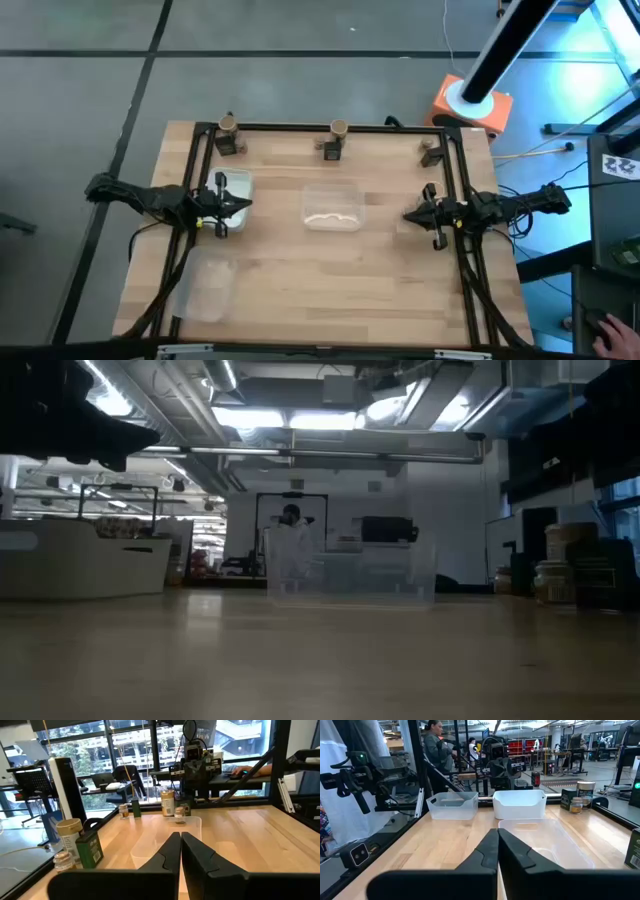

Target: Sort spices by type

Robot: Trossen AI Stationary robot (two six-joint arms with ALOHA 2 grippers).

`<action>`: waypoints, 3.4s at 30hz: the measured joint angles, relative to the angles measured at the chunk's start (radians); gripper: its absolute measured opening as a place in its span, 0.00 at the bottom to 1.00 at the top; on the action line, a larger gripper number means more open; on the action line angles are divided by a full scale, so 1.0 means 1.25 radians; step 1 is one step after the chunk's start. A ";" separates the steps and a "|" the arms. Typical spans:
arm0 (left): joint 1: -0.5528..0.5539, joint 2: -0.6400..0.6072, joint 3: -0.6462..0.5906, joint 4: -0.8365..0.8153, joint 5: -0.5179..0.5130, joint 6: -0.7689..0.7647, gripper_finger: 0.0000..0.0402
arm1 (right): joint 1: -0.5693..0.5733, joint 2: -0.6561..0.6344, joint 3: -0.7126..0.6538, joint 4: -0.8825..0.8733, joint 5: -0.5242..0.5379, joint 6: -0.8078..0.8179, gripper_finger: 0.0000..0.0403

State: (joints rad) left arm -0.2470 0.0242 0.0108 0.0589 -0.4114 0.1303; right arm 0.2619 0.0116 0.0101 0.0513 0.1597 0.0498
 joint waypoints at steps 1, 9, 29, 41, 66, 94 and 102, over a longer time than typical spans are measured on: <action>0.000 0.000 0.000 0.000 0.000 0.000 0.01 | 0.000 0.000 0.000 0.000 0.000 0.000 0.02; 0.000 0.000 0.000 0.000 0.000 0.000 0.01 | 0.000 0.000 0.000 0.000 0.000 0.000 0.02; 0.000 0.000 0.000 0.000 0.000 0.000 0.01 | 0.000 0.000 0.000 0.000 0.000 0.000 0.02; 0.000 0.000 0.000 0.000 0.000 0.036 0.01 | 0.000 0.000 0.000 0.000 0.000 0.000 0.02; 0.020 0.000 -0.001 0.157 0.000 -0.218 0.01 | 0.000 0.047 0.102 -0.034 0.088 0.081 0.02; 0.089 0.000 -0.001 0.150 0.000 -0.187 0.01 | 0.000 0.634 0.522 -0.572 0.278 0.041 0.02; 0.089 0.000 -0.001 0.152 -0.001 -0.224 0.01 | -0.064 0.723 0.522 -0.635 0.166 0.089 0.16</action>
State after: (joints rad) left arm -0.1364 0.0238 0.0101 0.2489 -0.4121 -0.1501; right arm 0.1824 0.9150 0.6624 -0.7426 0.3677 0.1607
